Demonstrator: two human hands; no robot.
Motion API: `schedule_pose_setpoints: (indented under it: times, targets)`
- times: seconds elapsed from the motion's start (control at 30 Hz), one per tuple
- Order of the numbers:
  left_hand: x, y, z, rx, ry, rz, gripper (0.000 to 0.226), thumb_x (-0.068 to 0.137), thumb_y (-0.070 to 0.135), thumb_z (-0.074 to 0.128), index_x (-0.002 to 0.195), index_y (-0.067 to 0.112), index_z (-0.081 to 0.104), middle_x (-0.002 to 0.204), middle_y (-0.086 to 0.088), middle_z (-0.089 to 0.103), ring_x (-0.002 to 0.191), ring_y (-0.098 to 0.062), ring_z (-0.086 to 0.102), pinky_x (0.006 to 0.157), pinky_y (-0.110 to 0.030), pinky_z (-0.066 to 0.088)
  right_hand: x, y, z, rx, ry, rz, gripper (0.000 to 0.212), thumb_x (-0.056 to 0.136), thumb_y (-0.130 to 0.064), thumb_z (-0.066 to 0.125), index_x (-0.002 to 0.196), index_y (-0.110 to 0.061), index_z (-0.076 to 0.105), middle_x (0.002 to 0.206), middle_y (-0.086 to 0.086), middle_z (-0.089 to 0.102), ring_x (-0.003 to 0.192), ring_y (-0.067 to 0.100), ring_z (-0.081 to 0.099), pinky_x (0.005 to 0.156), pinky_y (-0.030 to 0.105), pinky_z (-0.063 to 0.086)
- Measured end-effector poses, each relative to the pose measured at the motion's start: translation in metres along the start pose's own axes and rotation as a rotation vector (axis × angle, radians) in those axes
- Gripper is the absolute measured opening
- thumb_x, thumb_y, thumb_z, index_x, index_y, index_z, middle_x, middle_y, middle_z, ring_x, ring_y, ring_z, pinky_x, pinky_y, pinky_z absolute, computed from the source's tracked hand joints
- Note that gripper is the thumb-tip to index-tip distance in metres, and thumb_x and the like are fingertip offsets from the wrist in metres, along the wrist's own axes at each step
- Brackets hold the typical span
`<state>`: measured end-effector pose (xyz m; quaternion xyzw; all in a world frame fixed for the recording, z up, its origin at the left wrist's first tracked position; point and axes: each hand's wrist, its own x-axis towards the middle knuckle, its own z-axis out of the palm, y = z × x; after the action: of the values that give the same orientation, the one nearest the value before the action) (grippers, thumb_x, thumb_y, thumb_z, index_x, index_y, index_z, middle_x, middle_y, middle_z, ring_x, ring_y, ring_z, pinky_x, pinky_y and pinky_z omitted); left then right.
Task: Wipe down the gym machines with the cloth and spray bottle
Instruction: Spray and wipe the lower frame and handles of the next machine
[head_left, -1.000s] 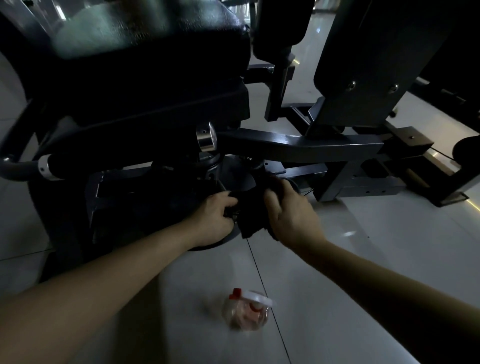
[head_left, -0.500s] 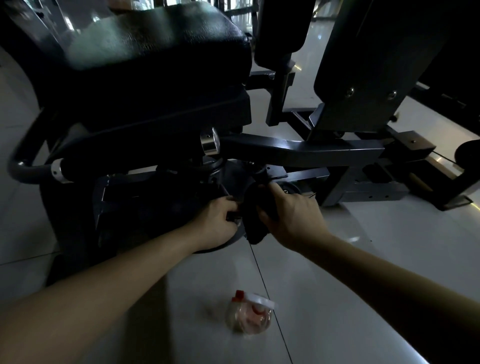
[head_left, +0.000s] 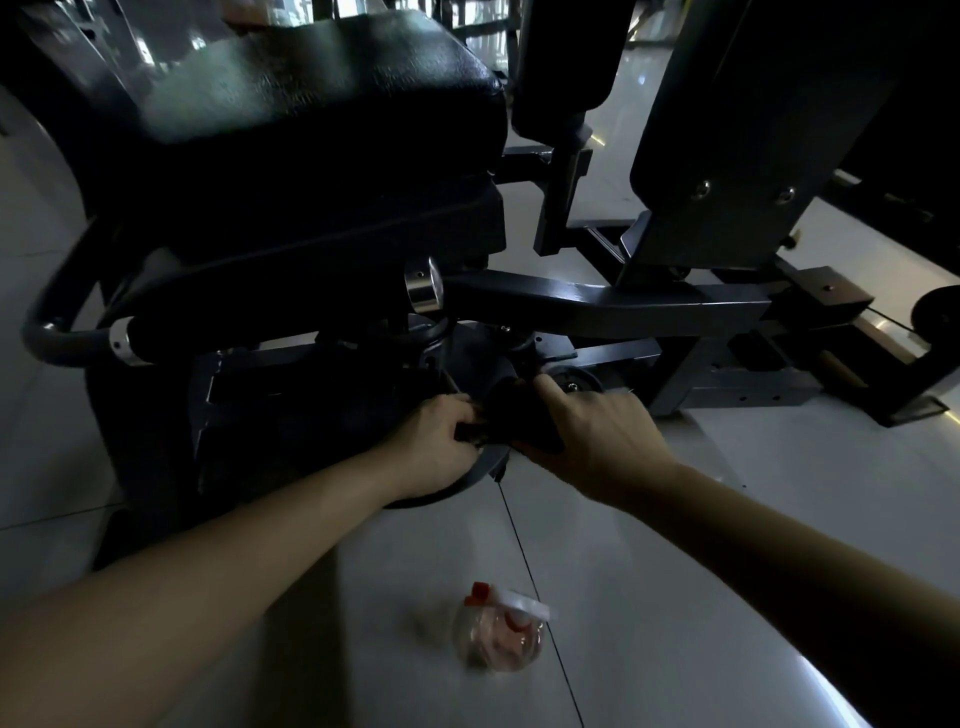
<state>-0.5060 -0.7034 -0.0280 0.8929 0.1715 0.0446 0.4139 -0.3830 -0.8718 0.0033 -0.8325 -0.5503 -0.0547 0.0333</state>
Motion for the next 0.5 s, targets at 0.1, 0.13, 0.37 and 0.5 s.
schedule_pose_setpoints:
  times: [0.1, 0.13, 0.37, 0.5]
  targets:
    - [-0.002, 0.002, 0.001, -0.029, 0.008, 0.010, 0.021, 0.086, -0.003, 0.062, 0.082, 0.014, 0.074, 0.097, 0.003, 0.067, 0.088, -0.006, 0.064, 0.076, -0.026, 0.051, 0.002, -0.001, 0.001, 0.108, 0.058, 0.066, 0.056, 0.094, -0.058, 0.052, 0.138, -0.028, 0.036, 0.089, -0.005, 0.067, 0.069, 0.012, 0.062, 0.063, 0.027, 0.051]
    - [-0.003, 0.003, 0.001, -0.030, 0.005, 0.006, 0.028, 0.086, -0.003, 0.062, 0.076, 0.021, 0.070, 0.092, 0.008, 0.065, 0.083, -0.002, 0.062, 0.071, -0.020, 0.048, 0.002, -0.004, 0.001, 0.168, 0.072, 0.106, 0.053, 0.094, -0.057, 0.053, 0.135, -0.027, 0.040, 0.091, -0.005, 0.068, 0.071, 0.012, 0.064, 0.066, 0.029, 0.054]
    - [-0.002, 0.001, 0.002, -0.045, 0.020, 0.036, 0.032, 0.088, 0.003, 0.068, 0.078, 0.034, 0.070, 0.087, 0.007, 0.064, 0.084, -0.007, 0.064, 0.070, -0.019, 0.047, 0.018, -0.009, -0.001, 0.754, -0.084, 0.535, 0.038, 0.098, -0.046, 0.043, 0.098, -0.013, 0.061, 0.086, 0.013, 0.070, 0.066, 0.019, 0.062, 0.069, 0.048, 0.058]
    - [-0.003, 0.001, 0.000, -0.024, 0.006, 0.030, 0.022, 0.084, 0.000, 0.062, 0.085, 0.018, 0.074, 0.091, -0.001, 0.067, 0.087, -0.014, 0.066, 0.076, -0.035, 0.057, 0.008, -0.014, -0.005, 0.610, -0.085, 0.450, 0.030, 0.100, -0.047, 0.046, 0.105, -0.018, 0.054, 0.083, 0.004, 0.068, 0.066, 0.016, 0.062, 0.063, 0.039, 0.057]
